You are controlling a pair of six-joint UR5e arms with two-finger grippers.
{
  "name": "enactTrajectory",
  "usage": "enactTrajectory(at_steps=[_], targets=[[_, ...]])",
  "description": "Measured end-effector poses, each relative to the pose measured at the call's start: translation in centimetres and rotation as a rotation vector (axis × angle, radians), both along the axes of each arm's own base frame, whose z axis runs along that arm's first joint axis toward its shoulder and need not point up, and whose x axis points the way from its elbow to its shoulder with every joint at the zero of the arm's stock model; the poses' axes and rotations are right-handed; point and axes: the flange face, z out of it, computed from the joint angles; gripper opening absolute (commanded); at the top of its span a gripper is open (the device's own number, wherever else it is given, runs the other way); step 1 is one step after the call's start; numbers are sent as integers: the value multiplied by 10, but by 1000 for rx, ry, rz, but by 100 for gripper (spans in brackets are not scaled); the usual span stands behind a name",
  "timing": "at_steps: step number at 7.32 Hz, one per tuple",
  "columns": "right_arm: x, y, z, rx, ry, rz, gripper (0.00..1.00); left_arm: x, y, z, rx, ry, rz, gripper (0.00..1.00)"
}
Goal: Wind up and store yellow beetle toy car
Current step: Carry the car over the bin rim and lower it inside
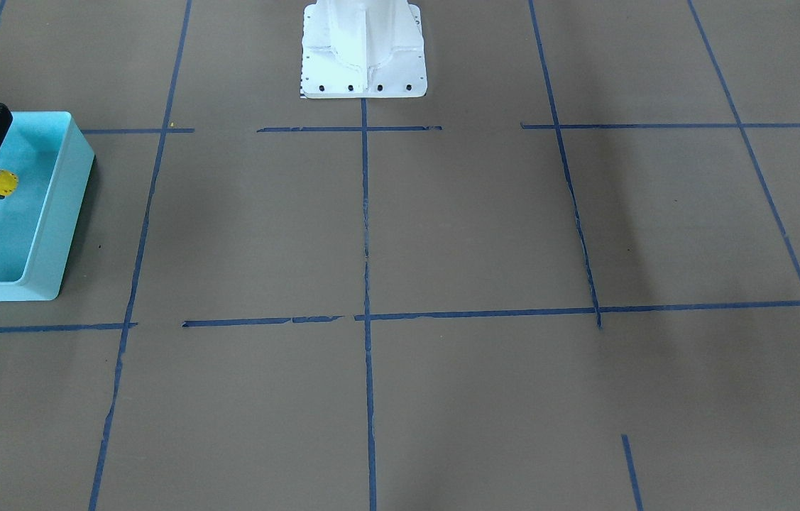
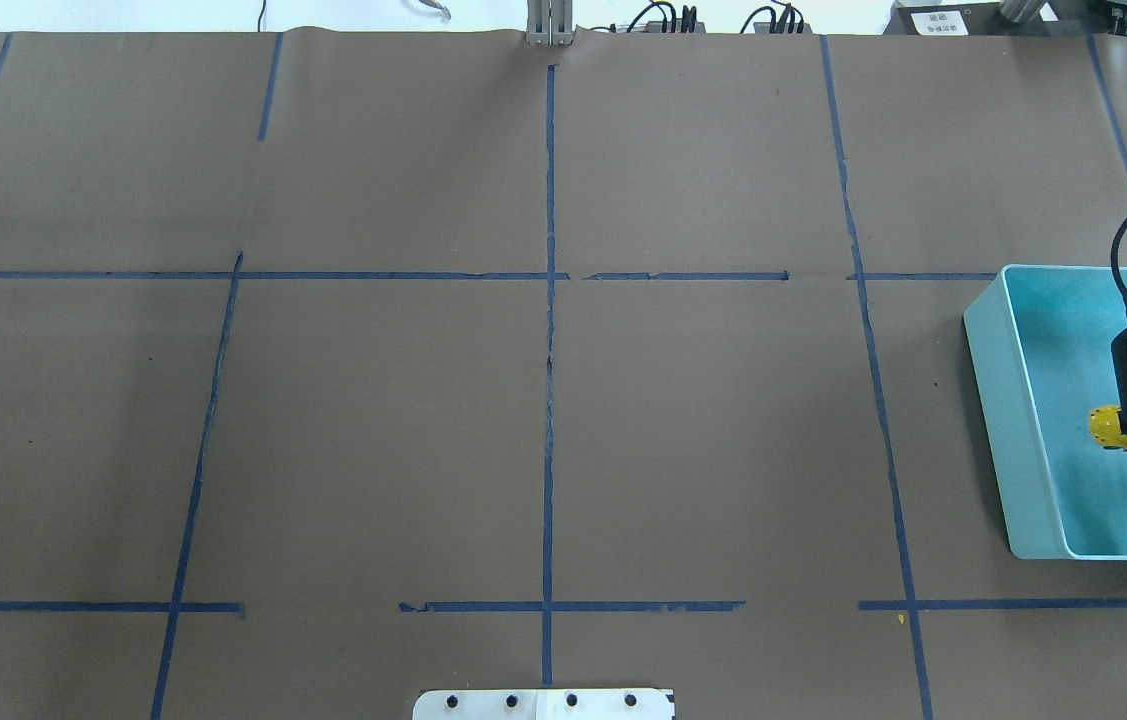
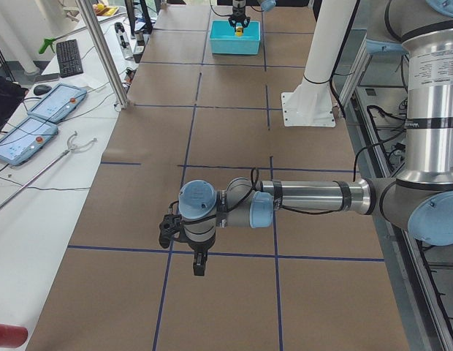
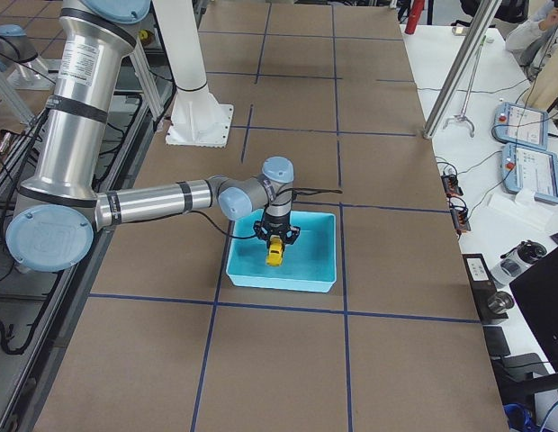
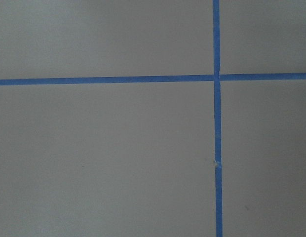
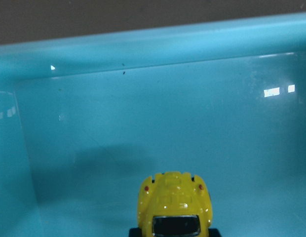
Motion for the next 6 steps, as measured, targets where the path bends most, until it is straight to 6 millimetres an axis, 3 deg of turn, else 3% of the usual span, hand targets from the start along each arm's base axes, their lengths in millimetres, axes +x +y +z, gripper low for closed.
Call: enactTrajectory(at_steps=[2,6], targets=[[-2,-2,23,12,-17,9,13,0,0,0,0,0,0,100],[-20,-10,13,20,-39,9,15,0,-1,-1,2,1,0,100]])
